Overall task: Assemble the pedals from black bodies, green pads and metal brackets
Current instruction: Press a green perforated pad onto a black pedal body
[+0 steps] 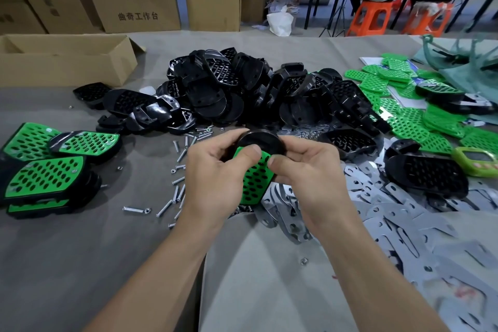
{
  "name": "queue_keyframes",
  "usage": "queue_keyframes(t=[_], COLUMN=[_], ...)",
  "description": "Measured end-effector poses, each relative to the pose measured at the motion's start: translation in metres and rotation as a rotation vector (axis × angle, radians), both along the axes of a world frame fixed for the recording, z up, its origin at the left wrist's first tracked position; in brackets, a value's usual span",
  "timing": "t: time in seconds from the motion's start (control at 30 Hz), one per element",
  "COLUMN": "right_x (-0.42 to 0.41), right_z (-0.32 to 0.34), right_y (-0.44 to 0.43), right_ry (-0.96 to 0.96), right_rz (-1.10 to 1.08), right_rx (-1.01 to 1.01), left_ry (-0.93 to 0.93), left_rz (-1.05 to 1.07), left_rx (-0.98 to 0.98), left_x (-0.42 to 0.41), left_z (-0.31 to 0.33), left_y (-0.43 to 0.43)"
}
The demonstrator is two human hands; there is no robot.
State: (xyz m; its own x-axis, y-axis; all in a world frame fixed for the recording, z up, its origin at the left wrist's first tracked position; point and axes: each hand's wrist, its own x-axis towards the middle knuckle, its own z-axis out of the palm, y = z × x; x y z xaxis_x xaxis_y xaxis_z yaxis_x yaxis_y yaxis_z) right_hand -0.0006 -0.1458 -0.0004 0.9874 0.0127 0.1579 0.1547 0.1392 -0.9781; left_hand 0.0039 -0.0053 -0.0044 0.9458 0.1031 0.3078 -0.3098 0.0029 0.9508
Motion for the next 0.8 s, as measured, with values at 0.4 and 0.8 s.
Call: queue_keyframes(t=[0.4, 0.8], right_x=[0.002, 0.004], right_z=[-0.005, -0.004], right_y=[0.007, -0.005], right_ry=[-0.004, 0.097], right_rz=[-0.134, 0.086], right_rx=[-0.076, -0.093], left_ry=[0.143, 0.263], left_rz=[-0.018, -0.011], left_rx=[0.054, -0.020], left_x=[-0.001, 0.009], left_z=[0.005, 0.003], left_y=[0.003, 0.018])
